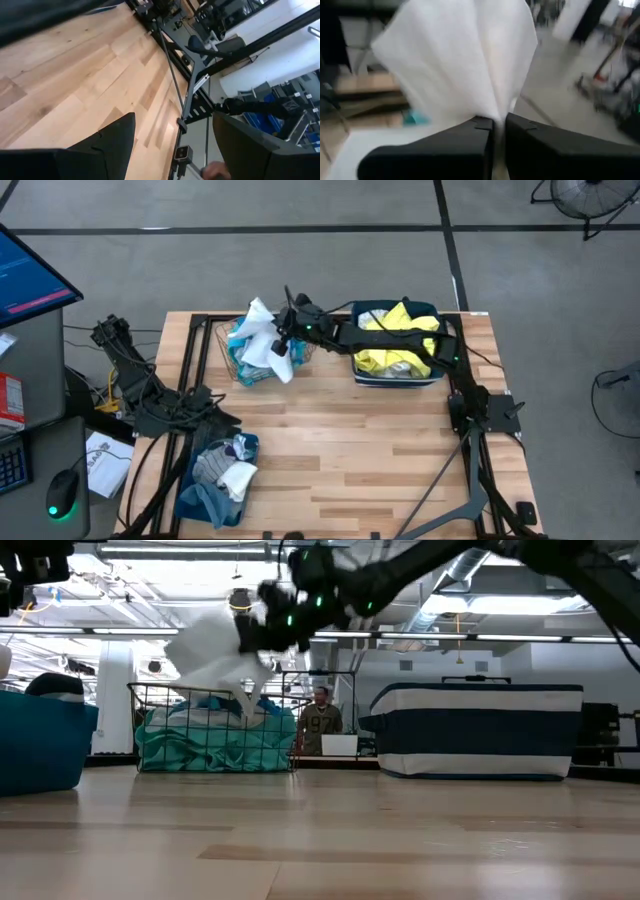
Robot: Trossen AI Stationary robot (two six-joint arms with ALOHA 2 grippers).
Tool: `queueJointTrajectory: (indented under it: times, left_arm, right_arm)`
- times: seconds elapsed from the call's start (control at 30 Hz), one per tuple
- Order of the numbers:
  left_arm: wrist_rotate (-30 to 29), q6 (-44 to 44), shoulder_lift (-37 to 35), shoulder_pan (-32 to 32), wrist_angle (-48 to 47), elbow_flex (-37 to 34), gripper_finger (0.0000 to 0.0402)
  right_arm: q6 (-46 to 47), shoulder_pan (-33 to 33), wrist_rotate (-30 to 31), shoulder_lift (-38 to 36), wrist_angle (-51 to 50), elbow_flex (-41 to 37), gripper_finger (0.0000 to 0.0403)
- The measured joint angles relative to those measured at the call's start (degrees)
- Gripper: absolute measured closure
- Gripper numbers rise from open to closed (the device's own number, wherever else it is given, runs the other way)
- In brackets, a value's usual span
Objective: Pick & Place Cloths
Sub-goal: Put the white hand towel into the gold wire basket
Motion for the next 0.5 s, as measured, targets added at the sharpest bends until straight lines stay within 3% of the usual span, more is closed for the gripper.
queueJointTrajectory:
  times: [0.17,0.27,0.5]
  left_arm:
    - [-1.9,0.0,0.1,0.0,0.2,0.0,0.0153]
    - [-6.9,0.1,0.1,0.0,0.2,0.0,0.0153]
    - [-22.8,9.1,-0.2,3.6,1.0,0.0,0.0153]
  right_arm:
    - [4.8,-1.7,1.4,4.9,-11.5,3.1,0.0393]
    - [2.9,-2.1,1.4,6.1,-21.7,8.0,0.0387]
    - [-2.1,-1.7,1.4,4.4,-39.1,15.8,0.0289]
